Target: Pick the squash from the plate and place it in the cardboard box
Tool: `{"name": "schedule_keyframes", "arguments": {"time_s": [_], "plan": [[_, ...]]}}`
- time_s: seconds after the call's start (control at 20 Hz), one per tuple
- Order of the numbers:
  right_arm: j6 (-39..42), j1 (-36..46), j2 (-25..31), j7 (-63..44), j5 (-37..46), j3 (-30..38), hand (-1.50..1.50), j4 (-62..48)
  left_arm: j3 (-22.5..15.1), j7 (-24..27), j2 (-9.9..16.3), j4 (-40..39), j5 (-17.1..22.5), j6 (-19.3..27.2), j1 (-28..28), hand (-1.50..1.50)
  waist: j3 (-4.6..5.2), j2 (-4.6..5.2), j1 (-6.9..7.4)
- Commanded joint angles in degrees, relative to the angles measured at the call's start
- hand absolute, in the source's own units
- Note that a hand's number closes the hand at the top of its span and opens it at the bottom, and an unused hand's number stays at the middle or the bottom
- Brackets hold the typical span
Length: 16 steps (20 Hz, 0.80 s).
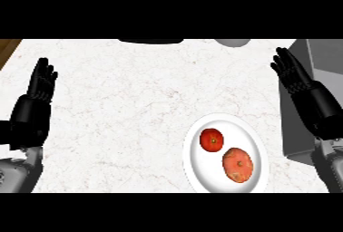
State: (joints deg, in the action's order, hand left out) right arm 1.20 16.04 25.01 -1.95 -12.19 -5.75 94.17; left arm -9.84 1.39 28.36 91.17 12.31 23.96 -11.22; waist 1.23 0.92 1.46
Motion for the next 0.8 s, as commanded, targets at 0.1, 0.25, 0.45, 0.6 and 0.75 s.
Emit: {"name": "schedule_keyframes", "arguments": {"time_s": [0.1,0.25,0.45,0.6,0.75], "plan": [[-4.45,-3.03,3.96,-4.35,0.9,5.94,-1.5,11.64,-1.65,1.67,3.64,-0.29,-0.85,-7.12,1.51,0.0,-1.15,-1.6,-3.52],[-8.75,-2.82,7.54,-5.85,0.63,14.67,-1.5,16.35,-4.35,3.34,7.32,0.19,-2.54,-12.36,1.24,0.0,-1.12,-2.52,-6.91],[-6.0,-19.65,13.12,-4.06,9.16,15.22,-1.5,19.04,-7.27,5.98,3.93,-1.16,-1.97,-15.3,2.87,0.0,-1.23,-1.4,-4.73],[-6.43,-28.69,10.55,3.25,15.84,12.45,-1.5,26.18,-6.94,3.78,3.75,-2.91,-1.39,-17.96,-1.0,0.0,-1.25,-1.23,-4.22],[-0.81,-31.36,16.75,7.19,18.31,14.83,-1.5,26.32,-6.04,6.59,4.16,-1.73,-2.15,-17.72,1.57,0.0,-1.24,-1.26,-3.34]]}}
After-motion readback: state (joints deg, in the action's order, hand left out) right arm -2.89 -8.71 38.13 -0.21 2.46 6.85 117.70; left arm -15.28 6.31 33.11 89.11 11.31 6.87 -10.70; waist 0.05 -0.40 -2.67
